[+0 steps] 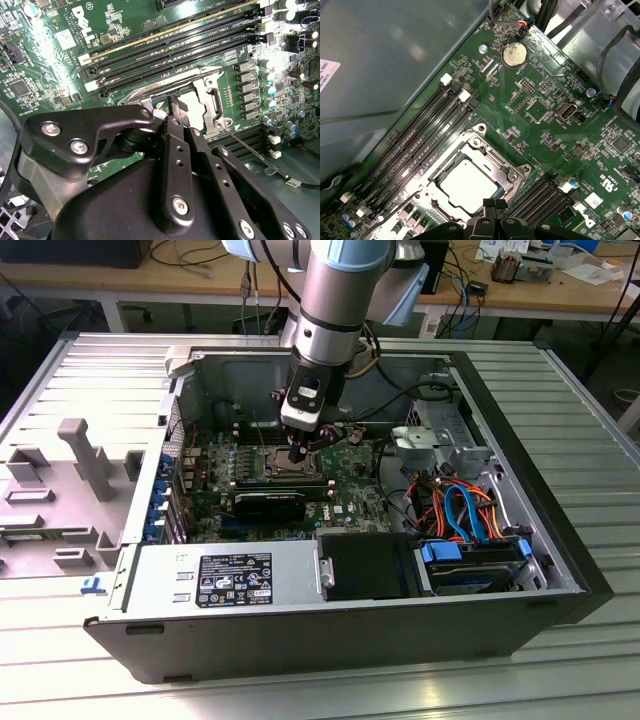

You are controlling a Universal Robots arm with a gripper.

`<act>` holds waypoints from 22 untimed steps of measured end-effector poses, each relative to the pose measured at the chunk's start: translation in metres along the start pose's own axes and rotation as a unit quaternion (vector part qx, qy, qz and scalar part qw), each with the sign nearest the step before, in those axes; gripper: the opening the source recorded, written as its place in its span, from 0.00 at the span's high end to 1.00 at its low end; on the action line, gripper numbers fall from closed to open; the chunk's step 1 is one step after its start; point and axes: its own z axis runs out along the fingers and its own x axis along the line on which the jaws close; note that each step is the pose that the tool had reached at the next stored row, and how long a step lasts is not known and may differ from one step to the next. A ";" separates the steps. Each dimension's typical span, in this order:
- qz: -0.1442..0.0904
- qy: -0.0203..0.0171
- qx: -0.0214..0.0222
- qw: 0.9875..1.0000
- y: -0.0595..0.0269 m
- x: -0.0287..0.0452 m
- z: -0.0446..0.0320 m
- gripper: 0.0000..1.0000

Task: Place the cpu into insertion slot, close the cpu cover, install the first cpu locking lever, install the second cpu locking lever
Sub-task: 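Install the first cpu locking lever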

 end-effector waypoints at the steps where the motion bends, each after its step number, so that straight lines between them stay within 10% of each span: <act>1: 0.000 0.000 0.000 1.000 0.0000 0.0000 0.0000 0.89; 22: -0.007 -0.001 0.000 1.000 0.0000 0.0000 0.0000 0.89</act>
